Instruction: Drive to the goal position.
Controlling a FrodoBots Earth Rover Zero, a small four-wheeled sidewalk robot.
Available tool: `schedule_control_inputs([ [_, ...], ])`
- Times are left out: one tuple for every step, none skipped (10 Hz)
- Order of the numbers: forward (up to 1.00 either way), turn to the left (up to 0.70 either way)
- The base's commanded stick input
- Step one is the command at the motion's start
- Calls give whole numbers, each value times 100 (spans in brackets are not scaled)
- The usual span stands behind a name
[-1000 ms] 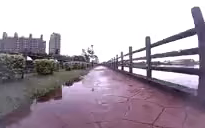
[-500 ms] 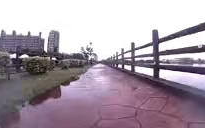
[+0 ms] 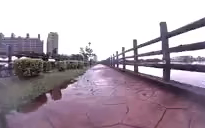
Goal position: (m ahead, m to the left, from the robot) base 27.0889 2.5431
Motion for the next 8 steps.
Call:
schedule_control_inputs([
  [100, -1],
  [100, -1],
  [100, -1],
  [100, -1],
  [100, -1],
  [100, -1],
  [100, -1],
  [100, -1],
])
